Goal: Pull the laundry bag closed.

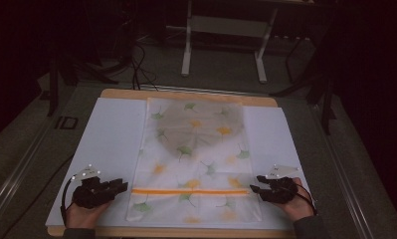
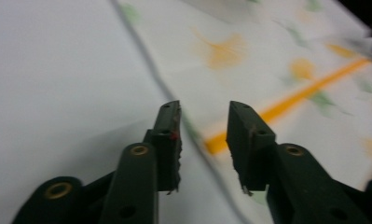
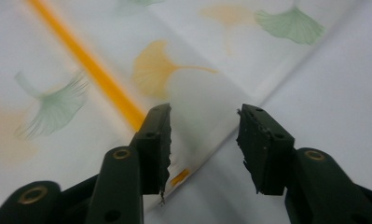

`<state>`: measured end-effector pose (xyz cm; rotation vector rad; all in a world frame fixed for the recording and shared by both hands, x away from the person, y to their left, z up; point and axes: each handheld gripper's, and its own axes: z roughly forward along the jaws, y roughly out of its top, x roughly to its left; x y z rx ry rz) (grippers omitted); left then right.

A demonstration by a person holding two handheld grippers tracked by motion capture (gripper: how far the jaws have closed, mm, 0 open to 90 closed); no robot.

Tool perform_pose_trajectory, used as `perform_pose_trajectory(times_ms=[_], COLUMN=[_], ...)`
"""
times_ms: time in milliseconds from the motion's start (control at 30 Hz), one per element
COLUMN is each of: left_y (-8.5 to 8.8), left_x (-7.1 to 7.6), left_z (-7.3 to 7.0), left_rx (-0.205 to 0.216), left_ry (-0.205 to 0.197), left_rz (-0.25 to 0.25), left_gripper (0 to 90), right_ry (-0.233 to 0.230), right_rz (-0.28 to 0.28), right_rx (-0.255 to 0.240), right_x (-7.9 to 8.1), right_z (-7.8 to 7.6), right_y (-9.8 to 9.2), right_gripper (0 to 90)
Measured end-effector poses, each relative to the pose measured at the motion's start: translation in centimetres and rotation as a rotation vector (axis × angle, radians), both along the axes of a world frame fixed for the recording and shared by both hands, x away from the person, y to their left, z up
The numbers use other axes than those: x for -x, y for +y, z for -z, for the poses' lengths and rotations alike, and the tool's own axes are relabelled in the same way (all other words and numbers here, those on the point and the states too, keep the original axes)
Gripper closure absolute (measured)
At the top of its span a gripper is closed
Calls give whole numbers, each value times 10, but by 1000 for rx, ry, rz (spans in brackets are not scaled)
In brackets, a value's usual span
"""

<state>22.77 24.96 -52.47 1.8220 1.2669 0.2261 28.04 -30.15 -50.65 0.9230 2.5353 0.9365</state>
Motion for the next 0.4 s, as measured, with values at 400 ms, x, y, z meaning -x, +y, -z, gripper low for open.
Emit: perform_pose_trajectory(times_ms=[400], left_y=[-11], left_x=[-17], left_z=[16], left_rx=[-353], left_ry=[-72], left_rz=[-266], left_gripper=[445], right_ry=[-35], right_rz=[335], right_rx=[-118], right_x=[-20], right_z=[27], right_y=[-19], right_gripper=[379])
